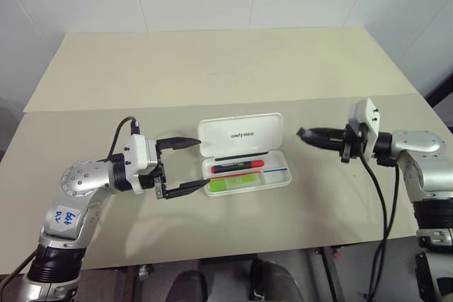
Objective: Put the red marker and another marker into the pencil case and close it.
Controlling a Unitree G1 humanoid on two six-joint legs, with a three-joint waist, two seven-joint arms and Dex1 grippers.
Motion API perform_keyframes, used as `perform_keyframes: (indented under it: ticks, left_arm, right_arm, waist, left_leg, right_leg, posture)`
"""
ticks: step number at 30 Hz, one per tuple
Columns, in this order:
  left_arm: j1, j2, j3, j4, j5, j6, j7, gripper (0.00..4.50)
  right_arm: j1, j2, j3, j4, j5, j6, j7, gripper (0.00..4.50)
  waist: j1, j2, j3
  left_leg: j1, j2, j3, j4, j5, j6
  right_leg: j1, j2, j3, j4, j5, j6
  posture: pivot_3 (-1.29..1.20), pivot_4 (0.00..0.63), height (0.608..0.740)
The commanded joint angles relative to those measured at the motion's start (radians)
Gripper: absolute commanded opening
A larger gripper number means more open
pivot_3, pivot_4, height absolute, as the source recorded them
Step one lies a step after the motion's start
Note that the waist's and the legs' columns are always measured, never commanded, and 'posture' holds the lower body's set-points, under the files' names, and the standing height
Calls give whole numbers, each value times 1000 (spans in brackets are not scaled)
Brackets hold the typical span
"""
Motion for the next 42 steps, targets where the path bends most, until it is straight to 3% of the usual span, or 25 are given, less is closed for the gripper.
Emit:
perform_keyframes:
  ticks: [1, 10, 21, 33, 34, 42]
  left_arm:
    - [9, 8, 18, -13, -1, -24, -5, 4500]
    - [46, 3, 16, -52, -2, -25, 18, 4500]
    - [87, 12, 29, -101, -12, -4, 52, 4500]
    - [72, 17, 44, -84, -11, -2, 51, 4500]
    - [70, 17, 44, -83, -10, -3, 50, 4500]
    - [52, 16, 34, -77, -5, -2, 49, 4500]
  right_arm:
    - [3, -26, 40, -68, 14, -29, 106, 382]
    - [-83, 25, 151, 25, -46, -127, 190, 382]
    - [-257, 122, 310, 412, -180, -342, 253, 382]
    - [-252, 92, 362, 440, -142, -336, 253, 382]
    - [-254, 97, 354, 440, -142, -335, 253, 1117]
    - [-253, 109, 307, 351, -72, -294, 253, 3915]
  waist:
    - [-1, 0, 0]
    - [-2, -1, 0]
    - [-3, 0, 0]
    - [-4, 0, 0]
    - [-5, 0, 0]
    - [-6, -1, 0]
  left_leg:
    - [0, 0, 0, 0, 0, 0]
    - [1, 0, 1, 1, 0, 0]
    - [1, 0, 1, 1, 0, 0]
    - [1, 0, 1, 1, 0, 0]
    - [1, 0, 1, 1, 0, 0]
    - [1, 1, 1, 1, 0, -1]
  right_leg:
    - [0, 0, 0, 0, 0, 0]
    - [0, 0, 0, 0, 0, 0]
    - [0, 0, -1, 0, 0, 0]
    - [0, 0, 0, 0, 0, 0]
    - [0, 0, 0, 0, 0, 0]
    - [0, 0, 0, 0, 0, 0]
  posture:
    - [0, 150, 740]
    - [0, 150, 740]
    - [0, 150, 740]
    - [0, 150, 740]
    - [0, 150, 740]
    - [0, 150, 740]
